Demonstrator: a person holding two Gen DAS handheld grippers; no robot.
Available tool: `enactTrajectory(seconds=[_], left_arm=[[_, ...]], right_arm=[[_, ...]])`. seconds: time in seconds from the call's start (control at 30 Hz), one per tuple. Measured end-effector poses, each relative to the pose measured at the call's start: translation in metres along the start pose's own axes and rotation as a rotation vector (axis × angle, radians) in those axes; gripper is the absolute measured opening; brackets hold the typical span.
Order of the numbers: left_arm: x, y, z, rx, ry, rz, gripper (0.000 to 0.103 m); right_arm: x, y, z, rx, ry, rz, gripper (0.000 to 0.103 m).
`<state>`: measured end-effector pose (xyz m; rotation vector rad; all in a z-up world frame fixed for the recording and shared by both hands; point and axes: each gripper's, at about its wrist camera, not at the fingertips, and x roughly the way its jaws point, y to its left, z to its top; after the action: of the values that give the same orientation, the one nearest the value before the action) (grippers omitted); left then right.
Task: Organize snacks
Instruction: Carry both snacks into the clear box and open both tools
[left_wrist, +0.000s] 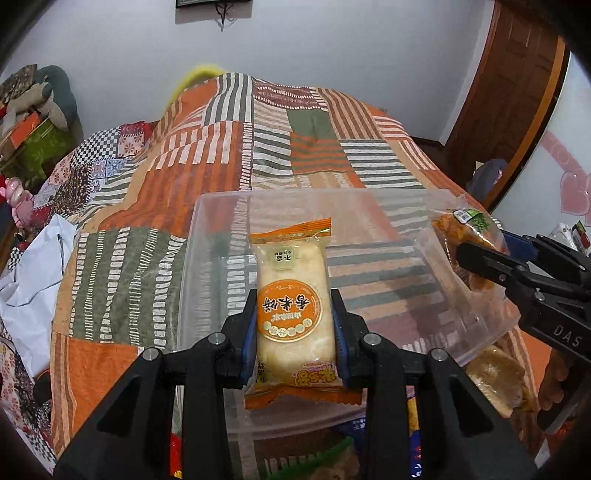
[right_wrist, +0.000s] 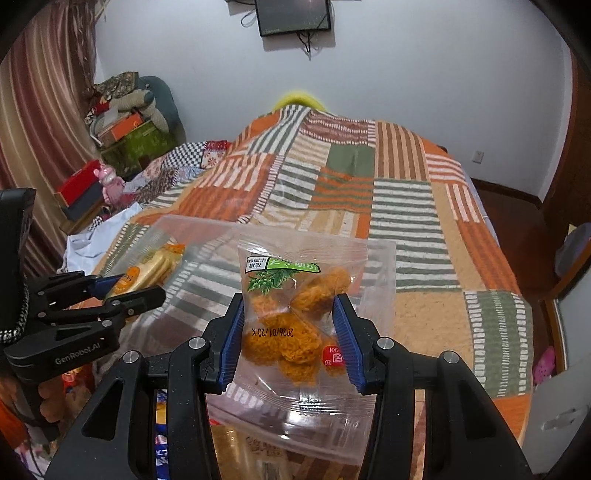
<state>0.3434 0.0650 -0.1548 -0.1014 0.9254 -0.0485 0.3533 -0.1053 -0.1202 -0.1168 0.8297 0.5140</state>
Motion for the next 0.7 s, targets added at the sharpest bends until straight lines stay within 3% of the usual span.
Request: enactTrajectory(seconds=[0.2, 0.37, 0.7], left_arm=[[0.004, -0.002, 0.001, -0.008, 0.041, -0.030, 0.035], [-0.005, -0.008, -0.002, 0.032, 0.006, 0.015, 0.047], [-0.043, -0.013, -0.009, 0.057, -0.058, 0.023, 0.053]], right_arm=[[0.002, 0.003, 0.001, -0.021, 0.023, 0.008, 0.044], [0.003, 0.004, 0.002, -0.014, 0.031, 0.029, 0.045], [-0.030, 0.013, 0.000, -0.042, -0.034, 0.004, 0.050]])
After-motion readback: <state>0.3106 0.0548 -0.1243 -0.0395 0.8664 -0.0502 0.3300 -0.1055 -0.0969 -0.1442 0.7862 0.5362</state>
